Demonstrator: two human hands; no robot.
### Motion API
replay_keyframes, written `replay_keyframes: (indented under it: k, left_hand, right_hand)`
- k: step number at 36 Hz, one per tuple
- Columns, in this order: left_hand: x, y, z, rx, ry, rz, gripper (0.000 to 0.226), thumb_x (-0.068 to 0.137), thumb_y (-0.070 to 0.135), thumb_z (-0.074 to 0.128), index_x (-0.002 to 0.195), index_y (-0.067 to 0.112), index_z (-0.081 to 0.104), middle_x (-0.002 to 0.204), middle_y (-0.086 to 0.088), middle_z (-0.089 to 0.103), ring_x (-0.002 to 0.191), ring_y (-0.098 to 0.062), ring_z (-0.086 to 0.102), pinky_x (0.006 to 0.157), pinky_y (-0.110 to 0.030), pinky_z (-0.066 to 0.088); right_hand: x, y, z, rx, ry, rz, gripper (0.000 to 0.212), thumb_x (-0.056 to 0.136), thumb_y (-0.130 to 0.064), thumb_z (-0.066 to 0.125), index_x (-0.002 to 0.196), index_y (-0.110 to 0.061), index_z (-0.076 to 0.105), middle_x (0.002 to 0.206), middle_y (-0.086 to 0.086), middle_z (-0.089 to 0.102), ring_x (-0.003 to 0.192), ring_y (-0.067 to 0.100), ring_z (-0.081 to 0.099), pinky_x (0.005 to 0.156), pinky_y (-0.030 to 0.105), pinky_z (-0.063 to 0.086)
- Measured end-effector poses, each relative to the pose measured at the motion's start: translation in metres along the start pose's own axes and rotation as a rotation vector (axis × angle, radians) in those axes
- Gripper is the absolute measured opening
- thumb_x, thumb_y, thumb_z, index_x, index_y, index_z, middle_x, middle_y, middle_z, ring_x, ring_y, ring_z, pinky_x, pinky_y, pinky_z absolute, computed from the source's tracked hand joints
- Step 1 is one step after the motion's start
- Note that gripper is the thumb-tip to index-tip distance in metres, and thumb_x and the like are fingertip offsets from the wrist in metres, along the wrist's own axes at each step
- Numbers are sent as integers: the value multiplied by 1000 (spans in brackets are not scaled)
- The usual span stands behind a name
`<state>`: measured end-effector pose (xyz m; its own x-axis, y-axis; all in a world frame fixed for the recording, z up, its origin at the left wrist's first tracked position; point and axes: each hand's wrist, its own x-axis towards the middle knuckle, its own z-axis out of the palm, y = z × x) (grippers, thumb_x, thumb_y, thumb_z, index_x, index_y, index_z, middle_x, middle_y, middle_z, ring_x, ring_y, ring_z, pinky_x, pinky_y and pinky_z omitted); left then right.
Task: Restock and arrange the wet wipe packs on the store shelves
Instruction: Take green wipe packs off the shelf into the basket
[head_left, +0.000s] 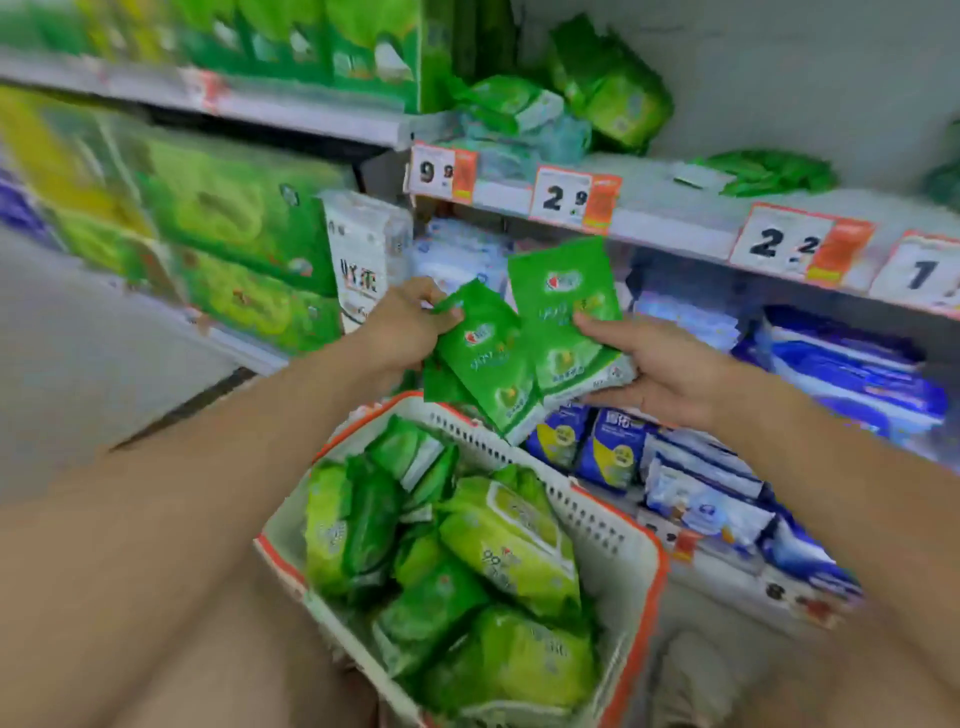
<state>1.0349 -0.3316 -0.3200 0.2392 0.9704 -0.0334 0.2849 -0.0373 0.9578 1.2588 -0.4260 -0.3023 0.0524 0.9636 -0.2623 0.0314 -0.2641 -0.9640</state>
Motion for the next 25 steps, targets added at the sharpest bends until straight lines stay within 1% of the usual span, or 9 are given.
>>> replay_keyframes:
  k: [2,7,9,11,13,15,20,22,25]
  left_hand:
    - [0,-15,-4,64,-18,-3,26,90,2,63,74,18,49,85,-20,57,74,-27,55,53,-30,41]
    - [13,-20,-20,131,-92,21,14,77,4,58,71,16,59,93,-22,68,83,-36,67,76,-60,56]
    - [10,-25,-23,157,-100,-26,32,87,-6,54,67,18,51,78,-17,61,68,-27,59,57,-43,56]
    - [15,-35,-22,164,-122,-78,37,92,-10,45,69,19,46,61,-10,52,50,-19,47,37,-17,36]
    - [19,-39,-21,125,-118,-114,37,94,-8,40,71,20,46,49,-3,52,37,-13,45,36,-12,30]
    - [23,-43,-19,82,-114,-134,37,95,-7,39,72,21,47,44,3,56,35,-10,50,36,-15,37]
    - [23,-58,2,0,-178,-234,28,97,-4,41,95,20,55,86,-13,69,60,-18,64,48,-30,56]
    - [23,-57,15,-1,-199,-243,30,97,-4,38,103,19,58,101,-20,68,76,-24,64,61,-39,58]
    - [20,-55,33,-14,-256,-244,30,98,-4,39,103,16,61,96,-15,71,68,-21,66,63,-42,60]
  right_hand:
    - [8,8,23,-114,-105,-13,56,70,-42,77,116,-11,71,113,9,74,111,26,67,108,50,45]
    - [24,16,51,-183,-273,51,40,78,-31,69,114,-14,70,115,5,74,113,24,67,104,45,49]
    - [31,19,54,-233,-310,90,31,87,-29,65,114,-15,69,113,4,74,109,21,69,97,40,53]
    - [39,21,57,-269,-331,135,20,93,-25,62,109,-15,69,107,3,76,96,17,73,78,30,59]
    - [47,21,58,-262,-338,172,17,95,-23,60,109,-15,68,102,3,77,84,13,73,59,23,56]
    - [52,22,57,-245,-335,177,28,91,-25,62,116,-12,66,107,4,76,92,16,73,68,29,60]
    - [59,29,42,-313,-341,230,59,79,-33,70,130,-6,60,122,11,70,120,31,63,106,53,46]
    - [60,32,30,-344,-335,264,58,80,-34,72,130,-7,61,124,12,69,118,32,64,103,52,48]
    - [56,37,12,-442,-326,292,36,88,-28,68,121,-13,65,116,6,74,100,23,70,80,37,58]
